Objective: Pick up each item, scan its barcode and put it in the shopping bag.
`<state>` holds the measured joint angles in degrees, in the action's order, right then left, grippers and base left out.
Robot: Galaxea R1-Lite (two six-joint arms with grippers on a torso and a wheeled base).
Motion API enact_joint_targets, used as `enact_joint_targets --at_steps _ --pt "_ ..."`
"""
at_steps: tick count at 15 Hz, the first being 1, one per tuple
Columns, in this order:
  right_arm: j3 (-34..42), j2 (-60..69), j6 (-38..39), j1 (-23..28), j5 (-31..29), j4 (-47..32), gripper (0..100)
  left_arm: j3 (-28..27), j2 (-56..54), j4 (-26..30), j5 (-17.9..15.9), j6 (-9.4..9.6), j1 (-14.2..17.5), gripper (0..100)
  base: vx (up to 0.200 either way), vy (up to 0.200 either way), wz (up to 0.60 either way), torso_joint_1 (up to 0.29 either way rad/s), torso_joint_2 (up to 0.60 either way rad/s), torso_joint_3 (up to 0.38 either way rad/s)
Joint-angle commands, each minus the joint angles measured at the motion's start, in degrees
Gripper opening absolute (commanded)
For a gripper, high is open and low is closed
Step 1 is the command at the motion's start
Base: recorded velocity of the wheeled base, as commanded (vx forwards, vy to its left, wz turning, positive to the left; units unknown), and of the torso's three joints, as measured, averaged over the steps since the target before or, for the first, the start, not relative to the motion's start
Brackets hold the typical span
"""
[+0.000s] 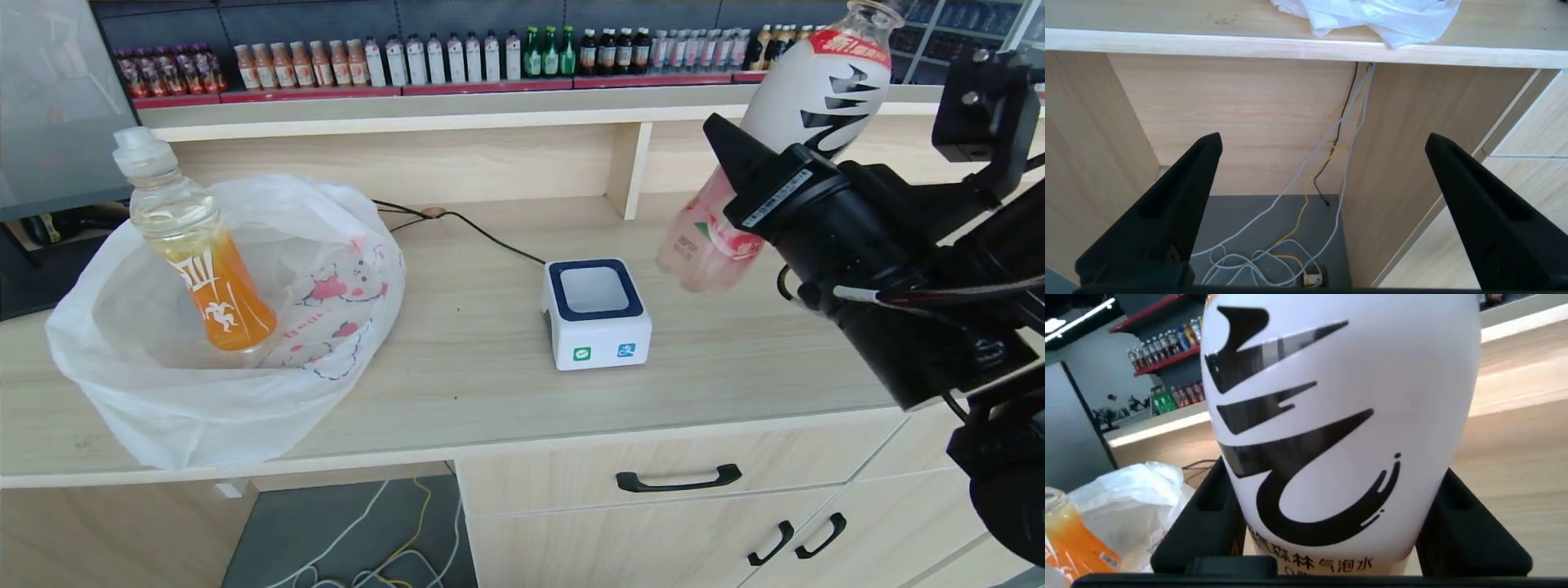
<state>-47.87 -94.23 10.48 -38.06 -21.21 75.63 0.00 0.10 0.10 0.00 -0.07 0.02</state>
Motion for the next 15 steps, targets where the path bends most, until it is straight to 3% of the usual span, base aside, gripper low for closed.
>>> enact_joint_targets --at_steps 1,5,10,15 --pt "-10.5 -6.0 5.2 -3.8 -4.6 -3.6 0 0.0 0.0 0.0 0.0 -0.01 0.1 100 0.0 0.0 0.0 0.0 0.0 0.0" --pt "-13.3 -9.0 9.1 -5.3 -5.4 -5.6 0 0.0 0.0 0.0 0.0 -0.1 0.0 100 0.0 0.0 0.0 0.0 0.0 0.0" --pt "-22.3 -10.3 25.3 -8.4 -10.7 -21.3 0 0.0 0.0 0.0 0.0 -0.01 0.1 100 0.0 0.0 0.0 0.0 0.0 0.0" --pt "-22.8 -11.3 40.2 -8.4 -12.5 -29.5 0 0.0 0.0 0.0 0.0 0.07 0.0 100 0.0 0.0 0.0 0.0 0.0 0.0"
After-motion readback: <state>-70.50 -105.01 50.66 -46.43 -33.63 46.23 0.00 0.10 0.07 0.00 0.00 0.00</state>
